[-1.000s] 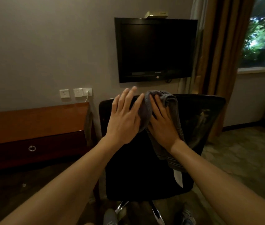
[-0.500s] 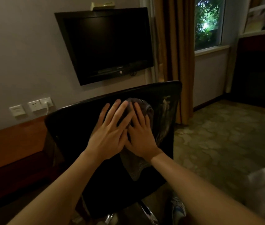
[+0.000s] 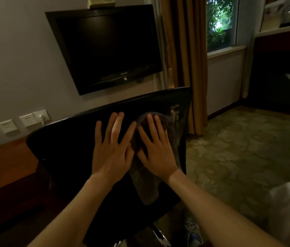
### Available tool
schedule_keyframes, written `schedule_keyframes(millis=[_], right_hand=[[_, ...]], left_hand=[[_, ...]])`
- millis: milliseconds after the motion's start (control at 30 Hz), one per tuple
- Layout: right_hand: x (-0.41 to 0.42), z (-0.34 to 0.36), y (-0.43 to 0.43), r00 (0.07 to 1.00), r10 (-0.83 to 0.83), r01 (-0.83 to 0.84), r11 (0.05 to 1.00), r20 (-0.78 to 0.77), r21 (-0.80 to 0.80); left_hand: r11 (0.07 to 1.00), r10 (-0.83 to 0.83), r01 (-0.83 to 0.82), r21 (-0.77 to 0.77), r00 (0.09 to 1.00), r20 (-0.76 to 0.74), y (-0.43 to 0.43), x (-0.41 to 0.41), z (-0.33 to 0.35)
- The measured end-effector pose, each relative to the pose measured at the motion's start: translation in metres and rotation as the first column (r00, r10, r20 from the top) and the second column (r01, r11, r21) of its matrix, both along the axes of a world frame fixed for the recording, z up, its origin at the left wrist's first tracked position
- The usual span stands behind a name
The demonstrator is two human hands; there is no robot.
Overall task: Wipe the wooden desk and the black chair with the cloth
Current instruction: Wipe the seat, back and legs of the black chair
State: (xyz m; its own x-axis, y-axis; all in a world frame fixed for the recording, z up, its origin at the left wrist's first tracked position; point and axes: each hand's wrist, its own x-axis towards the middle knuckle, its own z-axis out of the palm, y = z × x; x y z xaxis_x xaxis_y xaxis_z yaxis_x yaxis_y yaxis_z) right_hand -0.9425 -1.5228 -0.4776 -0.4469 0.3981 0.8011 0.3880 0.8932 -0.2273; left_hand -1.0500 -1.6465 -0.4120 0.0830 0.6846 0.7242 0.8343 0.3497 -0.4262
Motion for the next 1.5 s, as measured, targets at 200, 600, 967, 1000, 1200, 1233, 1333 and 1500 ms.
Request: schedule_keyframes(millis=[200, 600, 967, 1000, 1200, 1233, 1333, 1500], right_hand=[[0.014, -0.001, 0.026, 0.994, -0.105, 0.105, 0.994, -0.022, 0.005], [0.014, -0.002, 0.043, 0.991, -0.053, 0.054, 0.999, -0.122, 0.004], [0.031, -0.039, 0.027, 0.940, -0.162, 0.084, 0.963, -0.299, -0.256], [0.033, -0.045, 0.023, 0.928, -0.182, 0.090, 0.956, -0.326, -0.278], [0.038, -0.063, -0.001, 0.925, -0.223, 0.168, 0.966, -0.308, -0.195], [0.038, -0.064, -0.004, 0.928, -0.224, 0.177, 0.968, -0.298, -0.178], [0.036, -0.066, -0.012, 0.953, -0.160, 0.144, 0.986, -0.258, -0.079], [0.023, -0.065, -0.021, 0.914, -0.026, -0.274, 0.697, -0.405, -0.662]], left_hand=[[0.990, 0.124, -0.129, 0.049, 0.988, 0.094, 0.012, 0.014, -0.015], [0.981, -0.111, 0.077, -0.177, 0.975, -0.193, 0.056, 0.017, -0.011], [0.977, 0.071, -0.136, -0.163, 0.933, -0.352, 0.066, 0.016, -0.009], [0.973, 0.096, -0.162, -0.163, 0.930, -0.354, 0.066, 0.017, -0.010], [0.947, 0.162, -0.258, -0.191, 0.898, -0.408, 0.068, 0.026, -0.008], [0.944, 0.165, -0.265, -0.197, 0.896, -0.413, 0.067, 0.027, -0.007], [0.941, 0.166, -0.269, -0.204, 0.895, -0.415, 0.066, 0.030, -0.007], [0.944, 0.164, -0.264, -0.197, 0.895, -0.414, 0.066, 0.031, -0.007]])
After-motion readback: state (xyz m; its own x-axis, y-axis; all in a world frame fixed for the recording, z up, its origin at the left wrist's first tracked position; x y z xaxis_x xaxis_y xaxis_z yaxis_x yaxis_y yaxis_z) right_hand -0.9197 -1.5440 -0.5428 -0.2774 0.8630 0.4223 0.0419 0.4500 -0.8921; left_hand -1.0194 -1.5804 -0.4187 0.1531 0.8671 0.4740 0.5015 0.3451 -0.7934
